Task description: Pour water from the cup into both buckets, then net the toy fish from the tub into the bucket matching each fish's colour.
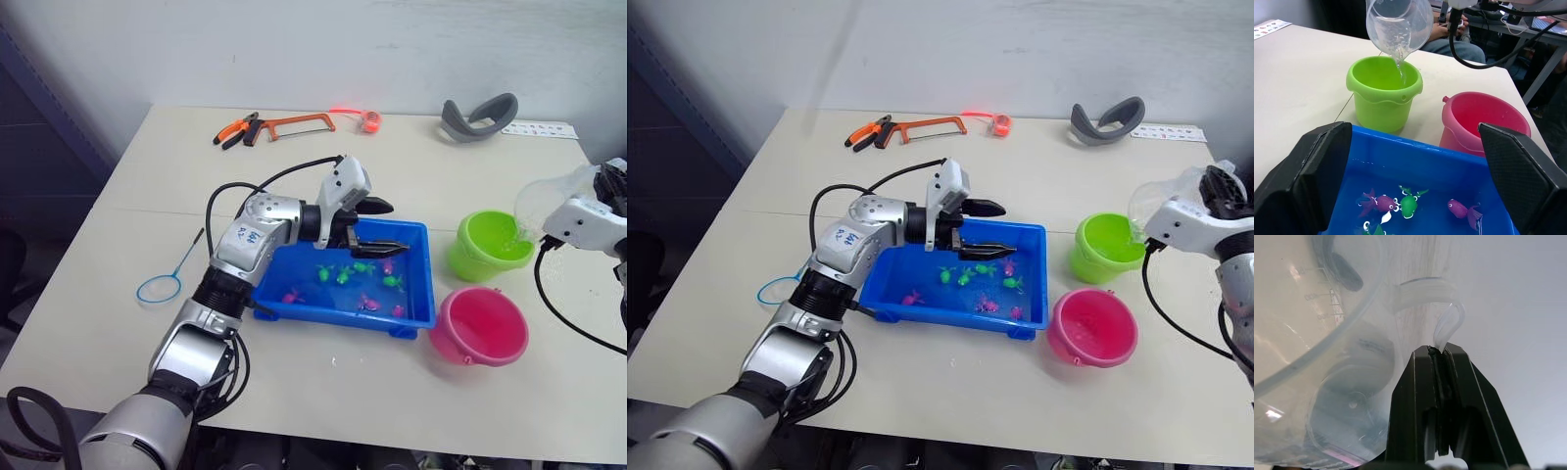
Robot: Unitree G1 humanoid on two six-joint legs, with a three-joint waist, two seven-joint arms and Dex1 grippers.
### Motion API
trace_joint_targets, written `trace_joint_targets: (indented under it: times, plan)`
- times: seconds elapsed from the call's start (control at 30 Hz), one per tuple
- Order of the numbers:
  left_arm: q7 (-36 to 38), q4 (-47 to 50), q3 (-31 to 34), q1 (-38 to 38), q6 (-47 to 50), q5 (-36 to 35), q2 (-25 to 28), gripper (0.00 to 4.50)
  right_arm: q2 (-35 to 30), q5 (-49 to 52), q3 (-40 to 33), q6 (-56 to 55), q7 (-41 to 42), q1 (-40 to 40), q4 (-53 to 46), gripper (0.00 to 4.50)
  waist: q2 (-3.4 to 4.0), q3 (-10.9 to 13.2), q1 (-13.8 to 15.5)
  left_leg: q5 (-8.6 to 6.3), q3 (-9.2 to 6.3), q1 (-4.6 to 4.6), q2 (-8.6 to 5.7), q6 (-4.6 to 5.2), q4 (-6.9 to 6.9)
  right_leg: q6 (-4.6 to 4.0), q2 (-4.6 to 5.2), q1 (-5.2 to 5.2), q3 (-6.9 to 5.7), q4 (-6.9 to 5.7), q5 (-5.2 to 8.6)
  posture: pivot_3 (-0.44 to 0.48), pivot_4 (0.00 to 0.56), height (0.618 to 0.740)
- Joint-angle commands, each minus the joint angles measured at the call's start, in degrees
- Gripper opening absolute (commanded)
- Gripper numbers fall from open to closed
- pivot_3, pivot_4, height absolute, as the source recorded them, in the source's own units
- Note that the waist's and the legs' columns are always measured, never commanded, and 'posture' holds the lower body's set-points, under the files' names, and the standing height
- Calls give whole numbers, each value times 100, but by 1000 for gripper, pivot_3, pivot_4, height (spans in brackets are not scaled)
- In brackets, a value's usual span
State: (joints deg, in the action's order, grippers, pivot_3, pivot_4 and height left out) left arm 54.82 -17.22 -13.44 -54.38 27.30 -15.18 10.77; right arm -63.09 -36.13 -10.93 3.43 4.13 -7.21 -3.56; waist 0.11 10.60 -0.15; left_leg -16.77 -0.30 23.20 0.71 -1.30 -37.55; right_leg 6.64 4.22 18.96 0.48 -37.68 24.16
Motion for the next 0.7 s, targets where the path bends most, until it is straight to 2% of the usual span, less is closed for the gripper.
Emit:
trace_joint_targets:
  times: [0.03, 0.3, 0.5, 0.6, 0.7]
  plan:
    - [9, 242, 90, -19, -35, -38, 22, 4500, -239, -373, -54, -335, -268, -80, 77, 32, 0, 0, 0, 0, 0, 0, 0, 0, 0, 0, 0, 0, 0, -1, 0, 0, 150, 740]
    - [8, 306, 93, 29, -40, -51, 70, 4500, -264, -742, -83, -640, -509, -103, 196, 32, 0, 0, -2, 0, 0, 0, 0, 0, -8, 0, 0, 0, 0, -6, 0, 0, 150, 740]
    - [64, 302, 63, 51, -168, -32, 64, 4500, 39, -346, -297, -477, -373, -230, 200, 32, 0, 0, -3, 0, 0, 1, 1, 0, -14, 0, -1, 0, 0, -10, 0, 0, 150, 740]
    - [157, 328, 57, 90, -250, -67, 65, 4500, 513, 325, -631, -203, -127, -274, 160, 32, -1, 0, -2, 0, -1, 2, 1, 0, -15, 0, 0, 0, -1, -10, 0, 0, 150, 740]
    - [421, 367, 86, 140, -374, -166, 118, 4500, 1269, 1244, -1144, 377, 215, -231, -70, 32, -2, 1, -1, 0, -3, 3, 2, 0, -19, 0, -1, -1, -3, -11, 0, 0, 150, 740]
